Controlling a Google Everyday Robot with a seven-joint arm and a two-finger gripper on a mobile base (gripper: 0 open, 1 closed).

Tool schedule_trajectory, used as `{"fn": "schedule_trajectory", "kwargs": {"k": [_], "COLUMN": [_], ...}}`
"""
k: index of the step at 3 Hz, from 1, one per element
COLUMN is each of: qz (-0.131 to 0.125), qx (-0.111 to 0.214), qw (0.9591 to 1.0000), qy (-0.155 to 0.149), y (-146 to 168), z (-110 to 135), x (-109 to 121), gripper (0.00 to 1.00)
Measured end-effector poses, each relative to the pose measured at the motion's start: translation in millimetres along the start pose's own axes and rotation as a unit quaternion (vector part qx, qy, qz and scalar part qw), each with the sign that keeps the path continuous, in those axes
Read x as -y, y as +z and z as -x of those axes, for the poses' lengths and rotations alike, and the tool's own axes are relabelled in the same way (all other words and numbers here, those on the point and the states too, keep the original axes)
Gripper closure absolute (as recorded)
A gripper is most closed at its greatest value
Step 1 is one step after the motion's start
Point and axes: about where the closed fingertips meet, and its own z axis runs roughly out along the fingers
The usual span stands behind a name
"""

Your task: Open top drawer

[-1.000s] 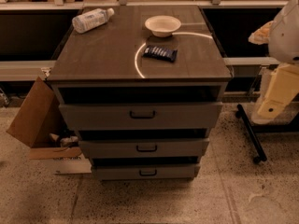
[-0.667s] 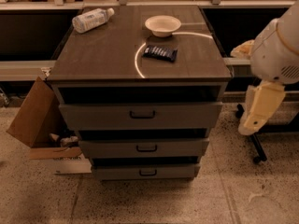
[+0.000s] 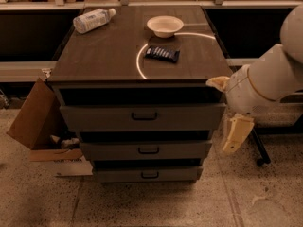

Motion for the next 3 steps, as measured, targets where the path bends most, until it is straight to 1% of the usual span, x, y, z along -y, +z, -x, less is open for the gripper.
{"fn": "schedule_trajectory", "kwargs": {"k": [2,3], "qz": [0.002,0.010], "qx": [0.003,0.013], "qw": [1.0000,0.9991], "qy": [-0.007,-0.040], "y": [5.0,30.2], "z": [1.0,1.0], "x": [0.3,3.8], "gripper": [0.00,0.00]}}
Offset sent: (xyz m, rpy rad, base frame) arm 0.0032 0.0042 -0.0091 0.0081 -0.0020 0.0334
